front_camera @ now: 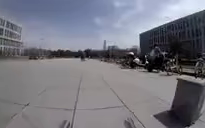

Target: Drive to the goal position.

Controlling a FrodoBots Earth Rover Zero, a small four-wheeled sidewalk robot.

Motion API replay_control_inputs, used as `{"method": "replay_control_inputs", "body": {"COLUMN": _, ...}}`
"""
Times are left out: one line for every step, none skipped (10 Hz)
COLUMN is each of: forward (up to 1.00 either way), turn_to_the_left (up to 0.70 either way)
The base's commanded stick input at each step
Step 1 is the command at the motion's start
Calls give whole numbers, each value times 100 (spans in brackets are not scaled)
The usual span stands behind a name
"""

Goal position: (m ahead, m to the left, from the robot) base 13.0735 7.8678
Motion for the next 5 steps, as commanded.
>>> {"method": "replay_control_inputs", "body": {"forward": 70, "turn_to_the_left": 0}}
{"method": "replay_control_inputs", "body": {"forward": 70, "turn_to_the_left": 0}}
{"method": "replay_control_inputs", "body": {"forward": 70, "turn_to_the_left": 0}}
{"method": "replay_control_inputs", "body": {"forward": 70, "turn_to_the_left": 0}}
{"method": "replay_control_inputs", "body": {"forward": 70, "turn_to_the_left": 0}}
